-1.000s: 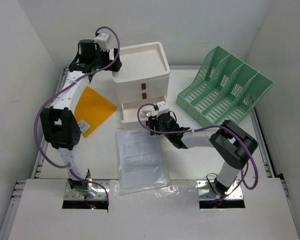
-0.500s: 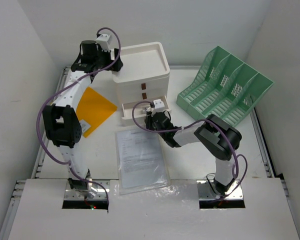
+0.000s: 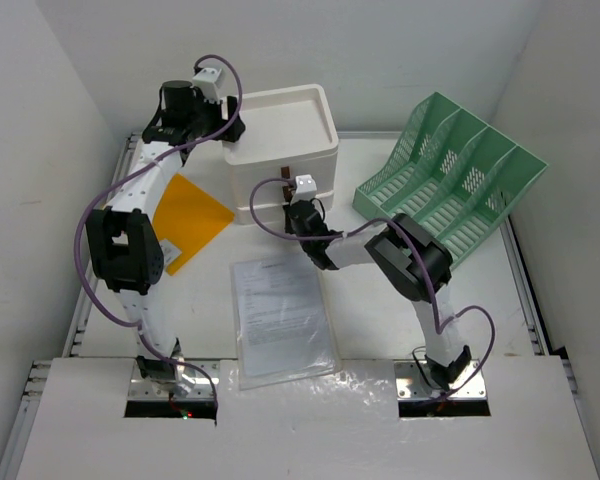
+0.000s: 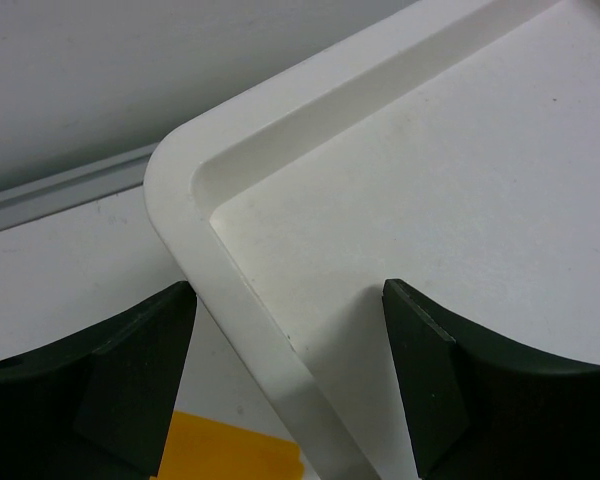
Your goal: Organize the desk
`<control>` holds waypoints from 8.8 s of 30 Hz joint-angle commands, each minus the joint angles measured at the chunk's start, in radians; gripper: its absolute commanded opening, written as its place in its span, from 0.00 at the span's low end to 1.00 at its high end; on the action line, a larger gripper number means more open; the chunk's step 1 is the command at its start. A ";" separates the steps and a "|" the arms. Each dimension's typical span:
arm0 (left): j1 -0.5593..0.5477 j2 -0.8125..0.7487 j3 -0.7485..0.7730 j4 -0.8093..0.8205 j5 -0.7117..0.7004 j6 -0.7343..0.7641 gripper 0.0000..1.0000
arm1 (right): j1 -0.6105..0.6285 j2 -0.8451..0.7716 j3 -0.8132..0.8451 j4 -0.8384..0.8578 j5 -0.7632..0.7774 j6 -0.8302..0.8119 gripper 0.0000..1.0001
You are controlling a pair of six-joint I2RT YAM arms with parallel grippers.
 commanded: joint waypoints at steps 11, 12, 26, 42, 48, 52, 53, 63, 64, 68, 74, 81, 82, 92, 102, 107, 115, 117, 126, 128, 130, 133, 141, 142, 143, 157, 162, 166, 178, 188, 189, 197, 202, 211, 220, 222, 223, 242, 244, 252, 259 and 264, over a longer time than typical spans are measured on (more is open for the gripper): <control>-0.007 -0.007 -0.044 -0.070 0.006 0.047 0.82 | -0.064 0.006 0.064 0.148 -0.027 -0.044 0.20; -0.007 -0.009 -0.046 -0.071 0.006 0.047 0.82 | -0.064 -0.038 0.015 0.151 -0.047 -0.050 0.34; 0.004 -0.009 -0.001 -0.111 0.032 0.064 0.92 | -0.064 -0.437 -0.286 -0.476 -0.436 0.061 0.80; 0.004 -0.115 -0.049 -0.142 0.053 0.098 0.96 | -0.064 -0.290 -0.351 -0.378 -0.590 0.132 0.07; 0.005 -0.256 -0.070 -0.173 0.171 0.176 0.98 | -0.057 -0.445 -0.433 -0.263 -0.576 -0.035 0.00; 0.005 -0.369 -0.118 -0.263 0.407 0.311 0.84 | 0.012 -0.638 -0.450 -0.244 -0.524 -0.279 0.00; 0.004 -0.406 -0.119 -0.301 0.456 0.395 0.82 | 0.020 -0.667 -0.453 -0.237 -0.495 -0.325 0.00; -0.033 -0.461 -0.259 -0.884 0.710 1.125 0.94 | 0.020 -0.838 -0.489 -0.168 -0.536 -0.403 0.00; -0.039 -0.458 -0.279 -0.915 0.719 1.191 0.96 | 0.020 -0.862 -0.496 -0.155 -0.539 -0.403 0.00; -0.183 -0.467 -0.384 -0.829 0.676 1.214 0.97 | 0.021 -0.905 -0.496 -0.146 -0.582 -0.415 0.00; -0.233 -0.491 -0.514 -0.469 0.641 0.950 0.98 | 0.026 -0.948 -0.522 -0.120 -0.682 -0.425 0.00; -0.314 -0.452 -0.537 -0.349 0.575 0.868 0.99 | 0.026 -0.980 -0.529 -0.128 -0.745 -0.426 0.00; -0.320 -0.429 -0.537 -0.348 0.582 0.867 0.99 | 0.026 -0.989 -0.533 -0.123 -0.757 -0.425 0.00; -0.342 -0.306 -0.461 -0.593 0.711 1.048 0.30 | 0.025 -1.017 -0.553 -0.128 -0.778 -0.425 0.00; -0.340 -0.429 -0.472 -0.575 0.696 1.098 0.00 | -0.004 -0.971 -0.472 -0.511 -0.543 -0.489 0.98; -0.340 -0.437 -0.457 -0.636 0.717 1.190 0.00 | -0.014 -0.971 -0.515 -0.484 -0.616 -0.506 0.99; -0.340 -0.397 -0.423 -0.657 0.763 1.177 0.00 | -0.055 -0.818 -0.457 -0.375 -0.787 -0.462 0.66; -0.340 -0.391 -0.409 -0.627 0.765 1.117 0.00 | -0.054 -0.751 -0.411 -0.364 -0.838 -0.436 0.43; -0.339 -0.474 -0.368 -0.289 0.284 0.479 1.00 | -0.054 -0.889 -0.390 -0.512 -0.546 -0.345 0.00; -0.325 -0.501 -0.339 -0.295 0.179 0.404 1.00 | -0.055 -0.982 -0.387 -0.555 -0.460 -0.322 0.00; -0.309 -0.524 -0.297 -0.320 0.171 0.368 1.00 | -0.055 -1.040 -0.371 -0.635 -0.380 -0.308 0.00; -0.286 -0.610 -0.296 -0.276 0.081 0.264 1.00 | -0.054 -1.147 -0.328 -0.740 -0.319 -0.276 0.00; -0.265 -0.652 -0.346 -0.190 -0.161 0.146 0.99 | -0.052 -1.347 -0.158 -0.853 0.141 -0.210 0.00; -0.263 -0.652 -0.351 -0.187 -0.186 0.137 1.00 | -0.054 -1.350 -0.154 -0.832 0.197 -0.221 0.00; -0.262 -0.652 -0.357 -0.187 -0.197 0.136 1.00 | -0.052 -1.350 -0.154 -0.803 0.253 -0.260 0.00; -0.245 -0.656 -0.421 -0.167 -0.281 0.156 1.00 | -0.052 -0.902 -0.191 1.000 0.814 -1.553 0.00; -0.239 -0.653 -0.420 -0.159 -0.281 0.159 0.99 | -0.057 -0.816 -0.162 1.006 0.805 -1.580 0.00; -0.237 -0.653 -0.425 -0.162 -0.278 0.167 1.00 | -0.058 -0.805 -0.118 1.006 0.808 -1.584 0.00; -0.237 -0.662 -0.438 -0.163 -0.275 0.178 1.00 | -0.285 -0.739 -0.053 0.917 0.858 -1.606 0.00; -0.233 -0.662 -0.438 -0.165 -0.278 0.185 1.00 | -0.333 -0.740 -0.148 0.750 0.832 -1.255 0.00; -0.234 -0.662 -0.438 -0.167 -0.280 0.187 0.99 | -0.337 -0.732 -0.159 0.789 0.831 -1.250 0.00; -0.234 -0.665 -0.440 -0.173 -0.286 0.205 1.00 | -0.423 -0.592 -0.237 0.997 0.802 -1.174 0.00; -0.233 -0.658 -0.440 -0.179 -0.292 0.213 1.00 | -0.437 -0.568 -0.337 0.997 0.772 -0.978 0.00; -0.233 -0.658 -0.446 -0.196 -0.296 0.221 0.99 | -0.482 -0.500 -0.329 1.000 0.785 -0.752 0.00; -0.231 -0.645 -0.445 -0.203 -0.304 0.235 1.00 | -0.506 -0.494 -0.272 0.998 0.911 -0.682 0.00; -0.231 -0.639 -0.441 -0.202 -0.304 0.235 0.99 | -0.512 -0.497 -0.262 0.997 0.936 -0.650 0.00; -0.231 -0.636 -0.440 -0.202 -0.303 0.233 1.00 | -0.512 -0.496 -0.256 0.997 0.947 -0.644 0.00; -0.217 -0.642 -0.446 -0.225 -0.287 0.255 1.00 | -0.511 -0.439 -0.452 1.000 0.854 -0.521 0.41; -0.213 -0.644 -0.438 -0.245 -0.277 0.256 0.99 | -0.489 -0.474 -0.443 1.000 0.818 -0.616 0.48; -0.025 -0.685 -0.449 -0.384 -0.064 0.308 1.00 | -0.282 -0.572 -0.318 0.986 0.765 -1.170 0.91; 0.333 -0.722 -0.604 -0.418 0.028 0.422 1.00 | -0.095 -0.744 -0.317 0.437 0.690 -0.977 0.99; 0.542 -0.582 -0.619 -0.296 0.078 0.304 1.00 | -0.095 -0.874 -0.269 -0.200 0.399 -0.529 0.93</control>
